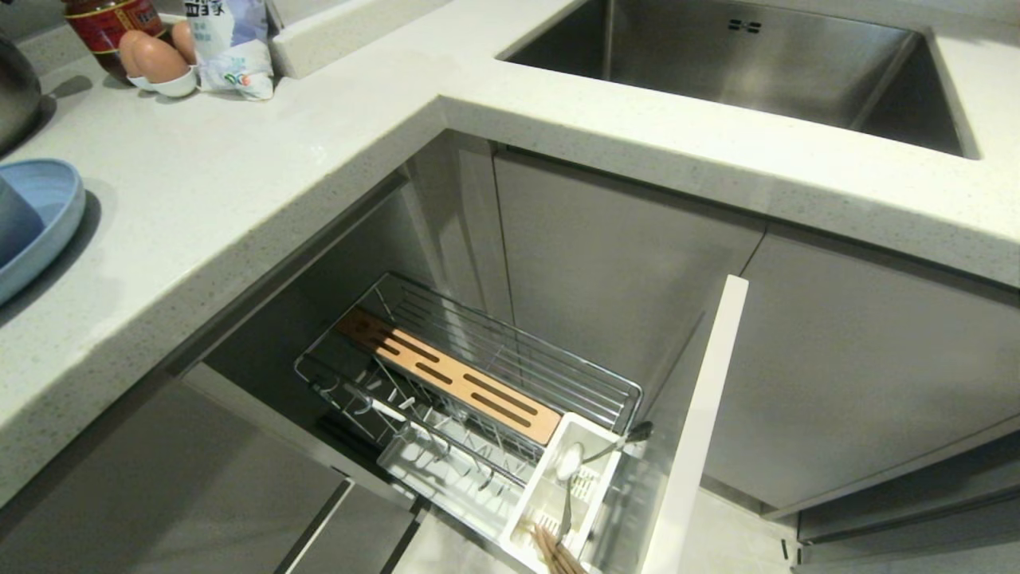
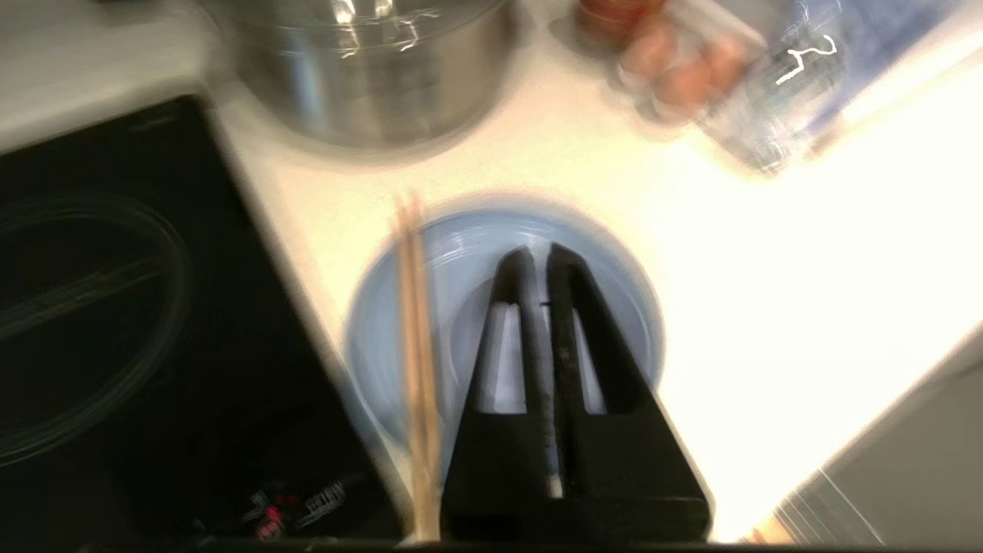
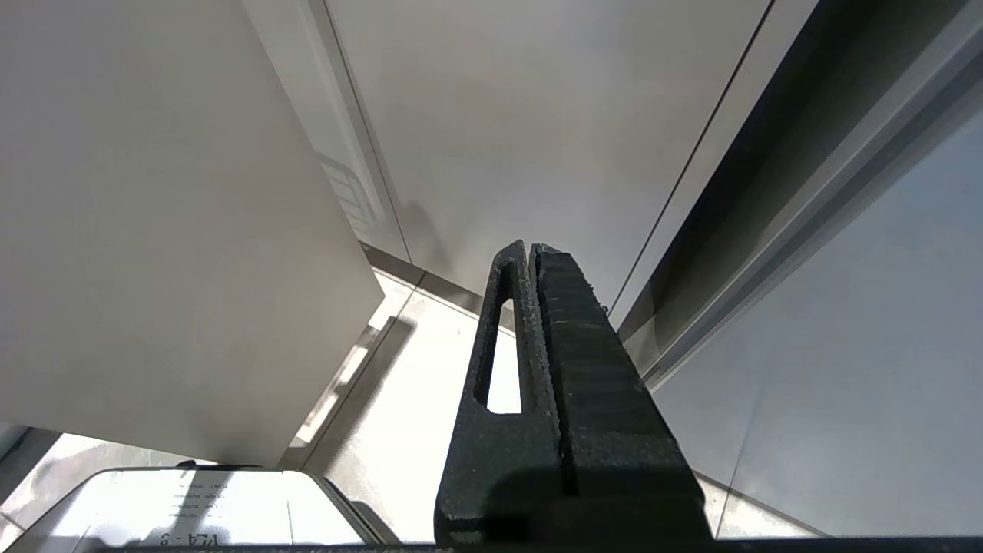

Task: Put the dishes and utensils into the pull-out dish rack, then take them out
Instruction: Take the spoon out of the cupboard

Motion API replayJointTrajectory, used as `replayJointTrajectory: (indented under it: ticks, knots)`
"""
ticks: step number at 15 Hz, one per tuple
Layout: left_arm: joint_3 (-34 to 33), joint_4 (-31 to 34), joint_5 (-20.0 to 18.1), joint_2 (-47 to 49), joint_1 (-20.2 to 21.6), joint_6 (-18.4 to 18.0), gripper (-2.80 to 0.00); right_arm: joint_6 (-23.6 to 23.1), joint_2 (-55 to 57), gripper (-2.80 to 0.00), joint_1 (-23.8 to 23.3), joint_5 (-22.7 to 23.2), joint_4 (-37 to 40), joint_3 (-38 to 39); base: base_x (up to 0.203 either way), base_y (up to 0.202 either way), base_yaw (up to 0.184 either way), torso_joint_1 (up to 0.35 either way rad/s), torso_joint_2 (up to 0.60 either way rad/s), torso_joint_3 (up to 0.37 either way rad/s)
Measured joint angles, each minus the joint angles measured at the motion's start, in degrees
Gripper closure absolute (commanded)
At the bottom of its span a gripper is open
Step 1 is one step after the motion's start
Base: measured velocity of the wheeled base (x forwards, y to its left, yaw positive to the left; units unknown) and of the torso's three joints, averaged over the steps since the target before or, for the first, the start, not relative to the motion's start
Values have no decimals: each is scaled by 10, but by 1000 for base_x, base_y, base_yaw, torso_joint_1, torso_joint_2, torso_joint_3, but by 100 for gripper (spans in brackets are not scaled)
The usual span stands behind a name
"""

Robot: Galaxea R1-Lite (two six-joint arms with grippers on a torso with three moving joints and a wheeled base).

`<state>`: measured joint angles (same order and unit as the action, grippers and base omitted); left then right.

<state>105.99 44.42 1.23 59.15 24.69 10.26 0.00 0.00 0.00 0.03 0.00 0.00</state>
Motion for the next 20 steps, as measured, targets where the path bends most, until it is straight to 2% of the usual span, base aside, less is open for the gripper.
replayJointTrajectory:
  ticks: [3,4,6,11,14,17,19,20]
  knots:
    - [40,-33,0,41,-93,98,0,0,0,0,0,0,0,0,0,0,0,0,0,0]
    - [43,-34,-1,54,-138,130,0,0,0,0,0,0,0,0,0,0,0,0,0,0]
    - [43,-33,0,79,-240,160,0,0,0,0,0,0,0,0,0,0,0,0,0,0]
    - [21,2,17,155,-474,175,0,0,0,0,0,0,0,0,0,0,0,0,0,0]
    - [-2,28,59,211,-604,179,0,0,0,0,0,0,0,0,0,0,0,0,0,0]
    - [-32,40,119,269,-693,179,0,0,0,0,0,0,0,0,0,0,0,0,0,0]
    - [-43,68,149,313,-725,179,0,0,0,0,0,0,0,0,0,0,0,0,0,0]
    - [-45,83,159,337,-737,179,-280,0,0,0,0,0,0,0,0,0,0,0,0,0]
